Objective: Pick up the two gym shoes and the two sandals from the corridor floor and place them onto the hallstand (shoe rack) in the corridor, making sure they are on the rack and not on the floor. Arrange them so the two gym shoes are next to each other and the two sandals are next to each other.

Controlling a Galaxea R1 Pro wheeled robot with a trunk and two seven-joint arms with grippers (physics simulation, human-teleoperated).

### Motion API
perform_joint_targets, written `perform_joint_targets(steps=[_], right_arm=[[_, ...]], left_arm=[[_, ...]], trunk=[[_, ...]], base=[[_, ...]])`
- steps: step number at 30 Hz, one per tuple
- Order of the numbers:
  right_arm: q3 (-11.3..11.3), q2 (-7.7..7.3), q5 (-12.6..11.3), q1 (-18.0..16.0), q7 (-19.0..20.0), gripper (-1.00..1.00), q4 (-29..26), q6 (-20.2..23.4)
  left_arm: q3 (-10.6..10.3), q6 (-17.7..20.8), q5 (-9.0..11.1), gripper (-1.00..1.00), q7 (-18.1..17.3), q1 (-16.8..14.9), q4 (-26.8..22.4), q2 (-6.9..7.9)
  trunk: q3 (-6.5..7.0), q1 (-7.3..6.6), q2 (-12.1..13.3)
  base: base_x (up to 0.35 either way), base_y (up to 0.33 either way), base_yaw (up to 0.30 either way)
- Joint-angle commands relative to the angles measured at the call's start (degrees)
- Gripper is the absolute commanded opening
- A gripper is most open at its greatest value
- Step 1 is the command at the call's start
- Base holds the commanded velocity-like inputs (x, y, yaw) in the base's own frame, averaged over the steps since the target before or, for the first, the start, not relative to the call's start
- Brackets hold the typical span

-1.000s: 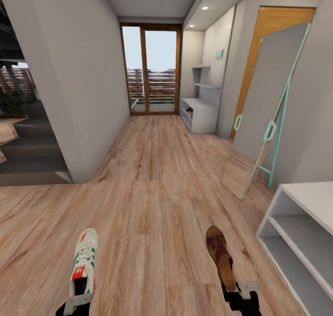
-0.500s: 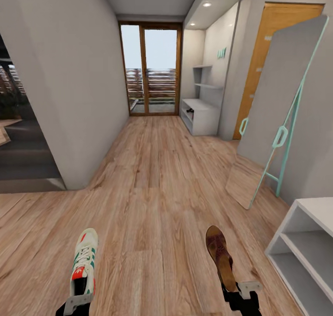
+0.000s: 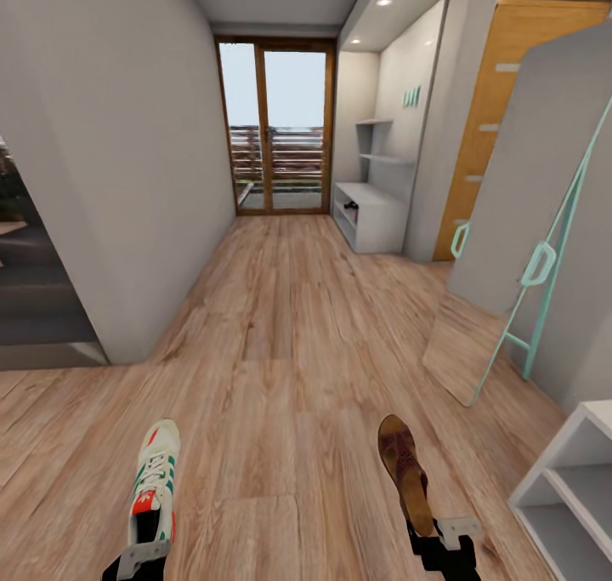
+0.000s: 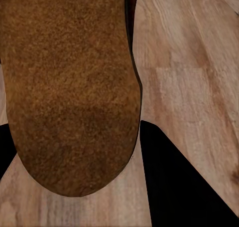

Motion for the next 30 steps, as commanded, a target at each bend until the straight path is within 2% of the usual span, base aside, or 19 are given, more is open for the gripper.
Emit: perform_joint_targets(steps=[1, 18, 30], right_arm=[[-0.5, 0.00, 0.3, 0.0, 0.3, -1.00, 0.0, -0.1], [-0.5, 0.00, 0.3, 0.0, 0.3, -1.00, 0.1, -0.1], [-0.5, 0.00, 0.3, 0.0, 0.3, -1.00, 0.1, -0.1]], left_arm=[[0.5, -0.2, -0.4, -1.00, -0.4, -0.1, 0.0, -0.04], [0.5, -0.2, -0.4, -1.00, -0.4, -0.1, 0.0, 0.04], [0.5, -0.2, -0.4, -1.00, -0.5, -0.1, 0.0, 0.05]], trunk=[[-0.05, 0.02, 0.0], [-0.05, 0.02, 0.0], [-0.05, 0.02, 0.0]], base=[[0.337, 0.000, 0.000], [0.337, 0.000, 0.000], [0.337, 0.058, 0.000]])
